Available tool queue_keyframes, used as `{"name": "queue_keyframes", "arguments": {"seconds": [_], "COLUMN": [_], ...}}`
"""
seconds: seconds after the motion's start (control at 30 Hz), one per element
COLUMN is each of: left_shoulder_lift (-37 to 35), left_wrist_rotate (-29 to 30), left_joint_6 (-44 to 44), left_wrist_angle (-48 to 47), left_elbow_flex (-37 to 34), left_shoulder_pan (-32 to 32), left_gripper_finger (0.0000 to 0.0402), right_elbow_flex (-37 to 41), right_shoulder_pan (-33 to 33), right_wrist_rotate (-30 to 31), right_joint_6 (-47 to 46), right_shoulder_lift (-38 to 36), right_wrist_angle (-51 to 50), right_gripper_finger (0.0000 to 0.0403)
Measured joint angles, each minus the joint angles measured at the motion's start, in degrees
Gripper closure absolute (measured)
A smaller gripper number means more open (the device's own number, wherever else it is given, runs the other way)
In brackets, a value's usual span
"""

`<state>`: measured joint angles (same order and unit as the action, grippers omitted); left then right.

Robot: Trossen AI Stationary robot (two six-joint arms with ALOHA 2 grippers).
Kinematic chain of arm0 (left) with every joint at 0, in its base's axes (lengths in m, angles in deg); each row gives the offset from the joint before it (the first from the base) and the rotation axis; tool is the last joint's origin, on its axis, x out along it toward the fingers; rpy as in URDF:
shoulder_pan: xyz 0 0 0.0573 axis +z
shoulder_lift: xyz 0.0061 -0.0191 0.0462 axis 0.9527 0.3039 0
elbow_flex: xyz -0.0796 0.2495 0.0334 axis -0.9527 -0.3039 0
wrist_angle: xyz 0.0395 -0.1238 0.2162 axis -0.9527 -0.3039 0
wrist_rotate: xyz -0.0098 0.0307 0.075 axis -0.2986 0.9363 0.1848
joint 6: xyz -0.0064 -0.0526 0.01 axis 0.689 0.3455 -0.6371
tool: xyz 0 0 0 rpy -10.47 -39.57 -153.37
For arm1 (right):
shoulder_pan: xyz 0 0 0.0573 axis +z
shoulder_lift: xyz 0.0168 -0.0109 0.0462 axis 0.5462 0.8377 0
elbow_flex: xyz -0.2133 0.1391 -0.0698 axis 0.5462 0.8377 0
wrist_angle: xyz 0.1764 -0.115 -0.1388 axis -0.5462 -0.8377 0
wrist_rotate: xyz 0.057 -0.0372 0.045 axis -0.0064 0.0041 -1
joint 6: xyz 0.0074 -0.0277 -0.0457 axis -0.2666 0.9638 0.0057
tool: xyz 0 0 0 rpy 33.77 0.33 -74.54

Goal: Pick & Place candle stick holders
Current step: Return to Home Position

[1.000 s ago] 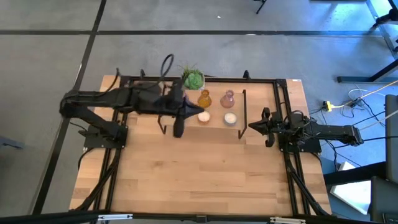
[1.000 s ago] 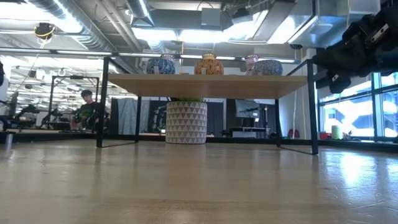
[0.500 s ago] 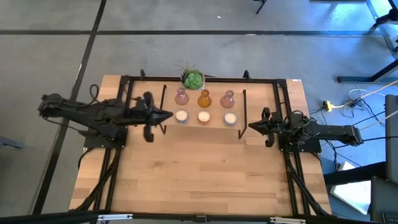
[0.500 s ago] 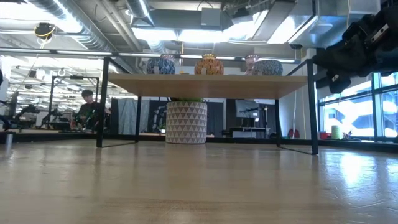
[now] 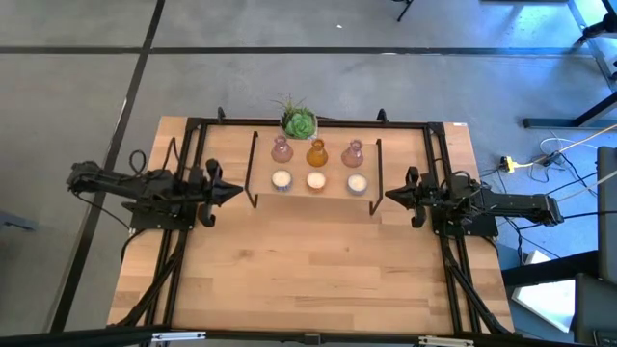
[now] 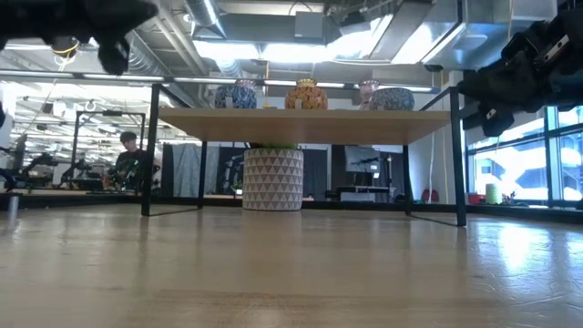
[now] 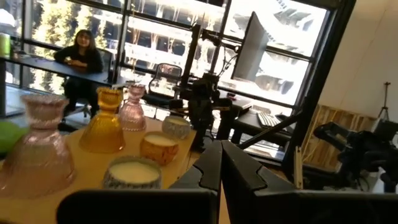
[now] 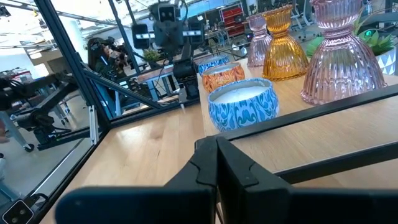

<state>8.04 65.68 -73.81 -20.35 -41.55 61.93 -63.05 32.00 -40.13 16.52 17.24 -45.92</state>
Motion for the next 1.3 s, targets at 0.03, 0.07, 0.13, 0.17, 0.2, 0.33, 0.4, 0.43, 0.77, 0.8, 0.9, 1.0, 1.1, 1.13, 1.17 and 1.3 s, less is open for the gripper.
{"name": "queue_keyframes", "arguments": {"seconds": [0.03, 0.07, 0.13, 0.17, 0.2, 0.33, 0.4, 0.43, 0.77, 0.8, 0.9, 1.0, 1.1, 1.13, 1.17, 1.3], "left_shoulder_lift": [-1.42, -2.78, -5.22, -6.13, -6.91, -9.36, -10.58, -11.06, -10.11, -9.54, -7.64, -5.76, -4.61, -4.36, -4.14, -3.4], "left_wrist_rotate": [0.23, 0.61, 0.67, 0.69, 0.7, 0.97, 2.7, 4.01, 6.84, 6.83, 6.7, 6.81, 6.93, 6.85, 6.64, 6.07], "left_joint_6": [-0.05, -0.42, -0.95, -0.87, -0.53, 1.2, 2.8, 3.74, 7.2, 8.19, 11.31, 13.08, 5.28, 2.65, 0.55, -2.85], "left_wrist_angle": [0.02, -0.07, -0.52, -0.43, -0.52, -1.0, -5.26, -7.49, -10.05, -10.07, -10.11, -10.1, -10.09, -10.1, -10.11, -10.13], "left_elbow_flex": [-1.37, -2.63, -4.81, -5.87, -6.93, -10.53, -10.43, -10.43, -10.43, -10.43, -10.43, -10.43, -10.43, -10.43, -10.43, -10.43], "left_shoulder_pan": [0.03, 0.03, 0.03, 0.03, 0.03, 0.03, 0.01, 0.01, 0.03, 0.03, -0.04, -0.04, -0.04, -0.04, -0.07, -0.13], "left_gripper_finger": [0.04, 0.0399, 0.0399, 0.0399, 0.04, 0.0399, 0.0399, 0.0399, 0.0399, 0.0399, 0.0398, 0.0398, 0.0398, 0.0398, 0.0398, 0.0398], "right_elbow_flex": [0.0, 0.0, 0.0, 0.0, 0.0, 0.0, 0.0, 0.0, 0.0, 0.0, -0.02, -0.02, -0.02, -0.02, -0.02, -0.02], "right_shoulder_pan": [0.02, 0.02, 0.0, 0.0, 0.0, 0.0, 0.02, 0.0, 0.02, 0.02, 0.01, 0.0, 0.01, 0.01, 0.01, 0.02], "right_wrist_rotate": [0.0, 0.0, 0.0, 0.0, 0.0, 0.02, 0.02, 0.02, 0.02, 0.02, 0.02, 0.02, 0.02, 0.02, 0.02, 0.02], "right_joint_6": [0.0, 0.02, 0.02, 0.01, 0.01, 0.0, 0.02, 0.0, 0.0, 0.0, 0.0, 0.02, 0.01, 0.02, 0.0, 0.01], "right_shoulder_lift": [0.0, 0.0, 0.0, 0.0, 0.0, 0.0, 0.0, 0.0, 0.0, 0.0, 0.0, 0.0, 0.0, 0.0, 0.0, 0.0], "right_wrist_angle": [0.0, 0.0, 0.0, 0.0, 0.0, 0.0, -0.02, -0.02, -0.02, -0.02, -0.02, -0.02, -0.02, -0.02, -0.02, 0.0], "right_gripper_finger": [0.0403, 0.0403, 0.0403, 0.0403, 0.0403, 0.0403, 0.0403, 0.0403, 0.0403, 0.0403, 0.0403, 0.0403, 0.0403, 0.0403, 0.0403, 0.0403]}}
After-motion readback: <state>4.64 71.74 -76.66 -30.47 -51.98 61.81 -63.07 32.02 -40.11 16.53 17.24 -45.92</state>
